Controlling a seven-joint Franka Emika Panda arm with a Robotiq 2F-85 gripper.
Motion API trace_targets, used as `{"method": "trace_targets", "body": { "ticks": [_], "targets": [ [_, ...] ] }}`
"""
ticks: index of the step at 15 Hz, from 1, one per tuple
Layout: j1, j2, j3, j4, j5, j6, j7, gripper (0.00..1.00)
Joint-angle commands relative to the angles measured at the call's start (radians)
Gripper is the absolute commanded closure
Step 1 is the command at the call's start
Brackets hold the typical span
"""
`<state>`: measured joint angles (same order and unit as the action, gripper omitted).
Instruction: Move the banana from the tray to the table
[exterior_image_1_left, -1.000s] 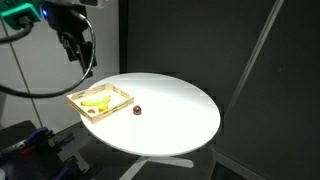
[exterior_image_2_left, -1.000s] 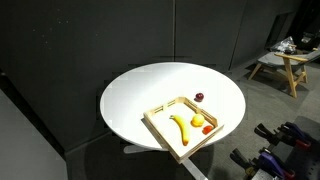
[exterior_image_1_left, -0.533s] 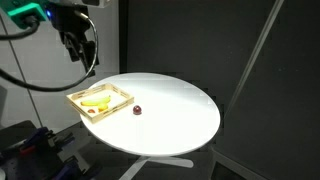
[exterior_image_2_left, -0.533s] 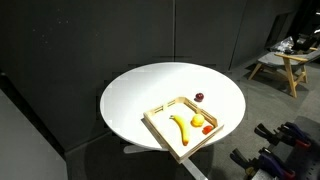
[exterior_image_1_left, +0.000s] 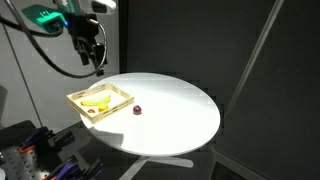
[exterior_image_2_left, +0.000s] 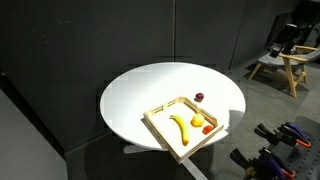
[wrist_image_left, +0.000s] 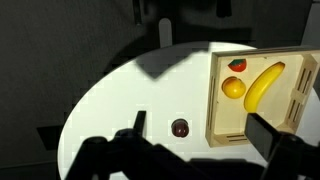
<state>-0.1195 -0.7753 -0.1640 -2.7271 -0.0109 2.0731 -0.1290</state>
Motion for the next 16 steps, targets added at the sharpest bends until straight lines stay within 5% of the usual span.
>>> {"method": "trace_targets", "body": {
  "ticks": [1,16],
  "targets": [
    [0.018,0.094,0.067,0.031,0.001,0.045,0.077,0.00],
    [0.082,0.434,0.289,0.096,-0.025,0.280,0.407,0.00]
  ]
}}
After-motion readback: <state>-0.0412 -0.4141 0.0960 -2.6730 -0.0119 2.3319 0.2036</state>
